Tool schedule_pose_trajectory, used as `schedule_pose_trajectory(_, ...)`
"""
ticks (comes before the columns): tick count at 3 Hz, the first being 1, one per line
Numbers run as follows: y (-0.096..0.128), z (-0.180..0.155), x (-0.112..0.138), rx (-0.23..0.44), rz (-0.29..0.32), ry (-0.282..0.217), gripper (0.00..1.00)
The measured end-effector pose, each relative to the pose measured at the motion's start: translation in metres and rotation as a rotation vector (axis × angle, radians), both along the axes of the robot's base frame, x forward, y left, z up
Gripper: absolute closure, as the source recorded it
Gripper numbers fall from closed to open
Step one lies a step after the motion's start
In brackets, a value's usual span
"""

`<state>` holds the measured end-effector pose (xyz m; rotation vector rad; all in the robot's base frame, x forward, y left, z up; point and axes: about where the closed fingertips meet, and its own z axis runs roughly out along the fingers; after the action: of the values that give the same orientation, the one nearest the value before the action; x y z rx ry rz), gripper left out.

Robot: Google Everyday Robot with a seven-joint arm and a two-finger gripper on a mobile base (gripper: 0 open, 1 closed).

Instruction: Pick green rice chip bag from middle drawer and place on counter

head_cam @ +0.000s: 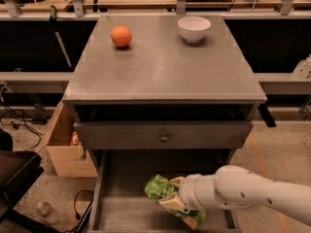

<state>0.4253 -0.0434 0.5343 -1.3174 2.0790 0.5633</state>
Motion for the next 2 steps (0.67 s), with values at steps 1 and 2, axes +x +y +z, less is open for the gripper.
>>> schedule_pose_trajectory(1, -0.030, 0.071, 0.003, -0.034, -0.047, -0.022, 1.00)
schedule_pose_trajectory(2, -0.050, 0.128, 0.008, -0.087, -0.086, -0.042, 1.00)
